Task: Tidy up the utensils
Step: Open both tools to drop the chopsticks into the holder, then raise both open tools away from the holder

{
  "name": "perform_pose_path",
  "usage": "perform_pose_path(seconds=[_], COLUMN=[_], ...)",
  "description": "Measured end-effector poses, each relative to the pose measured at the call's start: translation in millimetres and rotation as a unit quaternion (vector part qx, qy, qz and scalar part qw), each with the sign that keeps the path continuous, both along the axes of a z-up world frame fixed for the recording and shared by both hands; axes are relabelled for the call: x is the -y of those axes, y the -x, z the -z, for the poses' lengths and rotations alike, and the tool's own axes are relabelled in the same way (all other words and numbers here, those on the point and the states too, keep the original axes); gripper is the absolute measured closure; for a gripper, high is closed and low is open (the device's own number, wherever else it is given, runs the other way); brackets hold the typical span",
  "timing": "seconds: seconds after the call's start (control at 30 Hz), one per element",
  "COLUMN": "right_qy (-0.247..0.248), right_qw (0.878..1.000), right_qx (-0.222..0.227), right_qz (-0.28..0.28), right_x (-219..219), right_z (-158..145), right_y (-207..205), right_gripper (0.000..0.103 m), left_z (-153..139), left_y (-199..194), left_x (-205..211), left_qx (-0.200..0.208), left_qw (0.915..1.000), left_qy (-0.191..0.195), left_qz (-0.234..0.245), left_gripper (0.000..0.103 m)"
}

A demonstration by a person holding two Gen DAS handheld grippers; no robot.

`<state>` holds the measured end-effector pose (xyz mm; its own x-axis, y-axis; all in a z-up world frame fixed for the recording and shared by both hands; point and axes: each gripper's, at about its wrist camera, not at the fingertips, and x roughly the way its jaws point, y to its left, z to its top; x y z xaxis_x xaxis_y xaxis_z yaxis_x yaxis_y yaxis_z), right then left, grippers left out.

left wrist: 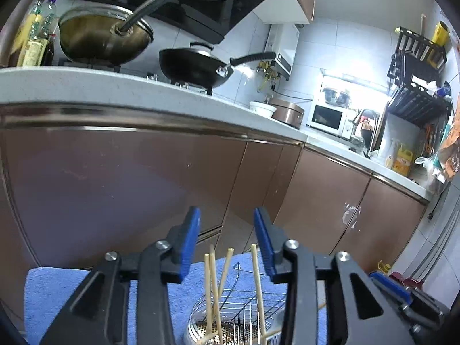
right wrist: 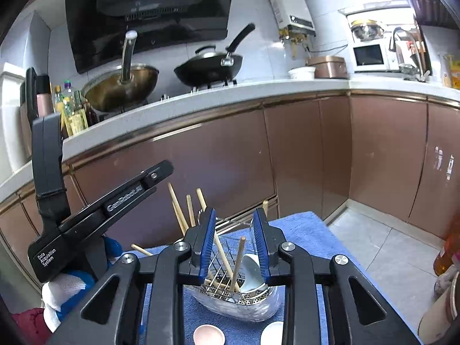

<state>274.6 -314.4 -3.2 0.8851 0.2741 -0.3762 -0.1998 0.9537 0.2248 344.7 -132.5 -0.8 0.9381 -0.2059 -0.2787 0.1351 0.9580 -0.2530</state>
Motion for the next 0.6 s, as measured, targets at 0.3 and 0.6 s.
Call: perform_pose_path(seconds=[0.3,0.6], right_qy=[-0.001,0.006], right_qw=[0.999,0.999], right_qx=[0.024,0.023], right_qz=[0.027,0.033], right_x=[7,-2], right_z=[-43,-59], right_y=[74,150], right_gripper=[0.058,0.056], left_z=[-37,-50], left_y=[83,172], left_x=[-29,-74], left_qx=[0.001,-0.01], left_qw=[0.9995,0.9988], left_qy=[-0.032,-0.044], left_qz=[0.009,0.016], left_gripper=[0.047,0.046])
